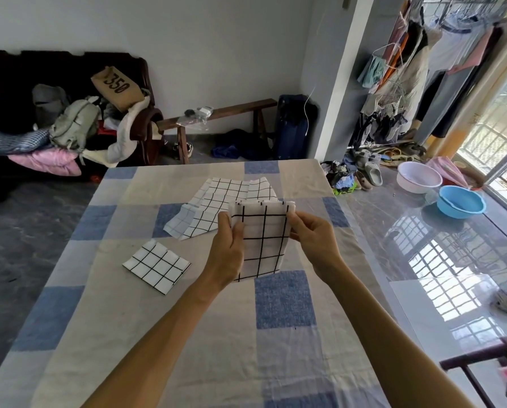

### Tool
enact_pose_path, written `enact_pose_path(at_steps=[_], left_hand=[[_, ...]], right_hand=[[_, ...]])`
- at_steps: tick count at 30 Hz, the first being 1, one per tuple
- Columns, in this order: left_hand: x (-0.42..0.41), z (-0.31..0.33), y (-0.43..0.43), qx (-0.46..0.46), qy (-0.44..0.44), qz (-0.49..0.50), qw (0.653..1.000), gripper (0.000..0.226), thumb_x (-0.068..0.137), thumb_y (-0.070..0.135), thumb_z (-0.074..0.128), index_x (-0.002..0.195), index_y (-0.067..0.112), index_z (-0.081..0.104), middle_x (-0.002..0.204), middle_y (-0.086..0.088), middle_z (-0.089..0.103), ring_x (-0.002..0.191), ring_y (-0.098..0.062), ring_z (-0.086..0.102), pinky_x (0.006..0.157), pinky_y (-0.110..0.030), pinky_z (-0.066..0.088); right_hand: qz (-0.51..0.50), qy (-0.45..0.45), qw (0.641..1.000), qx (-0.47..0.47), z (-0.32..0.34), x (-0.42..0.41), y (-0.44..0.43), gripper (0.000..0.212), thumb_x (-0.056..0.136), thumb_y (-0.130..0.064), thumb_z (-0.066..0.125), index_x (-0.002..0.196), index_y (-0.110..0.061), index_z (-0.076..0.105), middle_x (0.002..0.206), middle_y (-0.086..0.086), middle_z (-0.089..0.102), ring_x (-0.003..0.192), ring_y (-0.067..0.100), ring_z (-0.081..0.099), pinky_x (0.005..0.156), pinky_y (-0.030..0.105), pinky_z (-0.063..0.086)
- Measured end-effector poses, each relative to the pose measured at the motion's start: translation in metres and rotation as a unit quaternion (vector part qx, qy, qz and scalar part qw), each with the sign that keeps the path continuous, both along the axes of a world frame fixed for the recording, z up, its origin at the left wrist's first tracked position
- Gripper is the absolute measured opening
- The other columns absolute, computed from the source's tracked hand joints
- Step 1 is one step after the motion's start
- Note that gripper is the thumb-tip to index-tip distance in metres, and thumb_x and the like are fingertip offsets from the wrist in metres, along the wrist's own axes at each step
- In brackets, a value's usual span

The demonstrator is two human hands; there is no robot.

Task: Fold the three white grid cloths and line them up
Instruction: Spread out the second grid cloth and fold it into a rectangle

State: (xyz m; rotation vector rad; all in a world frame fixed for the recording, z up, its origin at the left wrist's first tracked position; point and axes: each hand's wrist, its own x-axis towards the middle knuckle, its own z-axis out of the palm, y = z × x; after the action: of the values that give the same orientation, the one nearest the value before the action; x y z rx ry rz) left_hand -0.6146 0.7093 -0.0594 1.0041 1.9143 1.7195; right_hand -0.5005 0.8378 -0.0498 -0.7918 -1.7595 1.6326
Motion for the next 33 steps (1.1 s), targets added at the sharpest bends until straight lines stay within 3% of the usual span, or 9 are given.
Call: enact_pose_path(at_steps=[3, 8, 11, 14, 18, 22, 25, 27, 33], left_hand=[[0.001, 0.001, 0.000, -0.007, -0.020, -0.019, 1.000, 0.023, 0.099, 0.030, 0.041, 0.109, 0.010, 0.040, 0.082, 0.002, 0.053, 0.067, -0.006, 0.047, 0.061, -0.022, 0.045], [0.002, -0.011, -0.004, -0.047, -0.013, -0.046, 0.998, 0.013, 0.097, 0.027, 0.050, 0.097, 0.015, 0.050, 0.073, 0.008, 0.053, 0.061, -0.005, 0.046, 0.059, -0.019, 0.043], [0.005, -0.016, -0.005, -0.064, 0.003, -0.040, 0.997, 0.018, 0.098, 0.025, 0.047, 0.083, 0.016, 0.044, 0.065, 0.005, 0.042, 0.055, -0.004, 0.034, 0.052, -0.023, 0.035], [-0.001, -0.018, -0.007, -0.103, 0.148, -0.010, 0.984, 0.021, 0.100, 0.028, 0.043, 0.080, 0.022, 0.039, 0.061, 0.010, 0.042, 0.050, -0.006, 0.035, 0.049, -0.021, 0.031], [-0.009, -0.011, -0.008, -0.139, 0.389, 0.014, 0.911, 0.008, 0.097, 0.024, 0.050, 0.093, 0.018, 0.054, 0.075, 0.010, 0.056, 0.063, -0.011, 0.049, 0.055, -0.023, 0.035], [-0.011, -0.002, -0.003, -0.123, 0.445, 0.009, 0.887, 0.012, 0.092, 0.021, 0.058, 0.101, 0.015, 0.063, 0.082, -0.001, 0.067, 0.067, -0.020, 0.061, 0.062, -0.032, 0.050], [-0.019, 0.000, -0.005, -0.126, 0.455, 0.024, 0.881, 0.017, 0.090, 0.029, 0.061, 0.096, 0.014, 0.066, 0.080, -0.002, 0.068, 0.065, -0.021, 0.061, 0.063, -0.036, 0.052], [-0.028, -0.001, -0.012, -0.130, 0.412, 0.053, 0.900, 0.019, 0.091, 0.035, 0.059, 0.089, 0.017, 0.063, 0.077, 0.001, 0.065, 0.065, -0.018, 0.057, 0.061, -0.034, 0.049], [-0.039, 0.001, -0.028, -0.087, 0.199, 0.085, 0.973, 0.011, 0.087, 0.023, 0.067, 0.093, 0.015, 0.067, 0.083, 0.007, 0.064, 0.076, -0.003, 0.058, 0.067, -0.012, 0.046]], right_hand=[[-0.037, 0.009, 0.999, -0.035, 0.001, -0.003, -0.001, 0.024, 0.093, -0.034, 0.057, 0.087, -0.019, 0.074, 0.091, 0.019, 0.070, 0.092, 0.036, 0.065, 0.083, 0.046, 0.056], [-0.071, 0.057, 0.986, -0.140, 0.010, -0.003, -0.001, 0.028, 0.094, -0.033, 0.055, 0.096, -0.012, 0.072, 0.089, 0.007, 0.072, 0.084, 0.019, 0.066, 0.065, 0.028, 0.055], [-0.081, 0.040, 0.986, -0.140, 0.007, 0.001, 0.002, 0.027, 0.094, -0.035, 0.055, 0.091, -0.014, 0.072, 0.088, 0.007, 0.069, 0.084, 0.020, 0.063, 0.069, 0.038, 0.057], [-0.136, -0.045, 0.987, 0.068, -0.004, 0.003, 0.001, 0.026, 0.092, -0.033, 0.060, 0.113, -0.019, 0.062, 0.107, 0.002, 0.063, 0.099, 0.014, 0.058, 0.092, 0.046, 0.051], [-0.108, -0.112, 0.867, 0.474, -0.002, 0.004, -0.004, 0.079, 0.080, -0.038, 0.065, 0.144, -0.019, 0.021, 0.148, 0.012, 0.022, 0.140, 0.029, 0.020, 0.113, 0.043, 0.020], [0.070, -0.233, 0.770, 0.589, 0.006, -0.009, -0.012, 0.043, 0.089, -0.045, 0.057, 0.128, -0.028, 0.055, 0.145, 0.003, 0.043, 0.144, 0.024, 0.014, 0.117, 0.050, 0.004], [0.063, -0.236, 0.819, 0.520, -0.002, -0.015, -0.013, 0.019, 0.093, -0.032, 0.054, 0.102, -0.027, 0.070, 0.113, -0.006, 0.065, 0.130, 0.018, 0.041, 0.114, 0.044, 0.000], [0.034, -0.227, 0.859, 0.457, -0.008, -0.013, -0.010, 0.016, 0.094, -0.030, 0.055, 0.088, -0.025, 0.069, 0.093, -0.011, 0.063, 0.110, 0.014, 0.053, 0.114, 0.044, 0.006], [0.026, -0.214, 0.921, 0.325, -0.012, -0.005, 0.002, 0.021, 0.096, -0.036, 0.053, 0.083, -0.026, 0.067, 0.073, -0.010, 0.065, 0.079, 0.008, 0.058, 0.110, 0.048, 0.020]])
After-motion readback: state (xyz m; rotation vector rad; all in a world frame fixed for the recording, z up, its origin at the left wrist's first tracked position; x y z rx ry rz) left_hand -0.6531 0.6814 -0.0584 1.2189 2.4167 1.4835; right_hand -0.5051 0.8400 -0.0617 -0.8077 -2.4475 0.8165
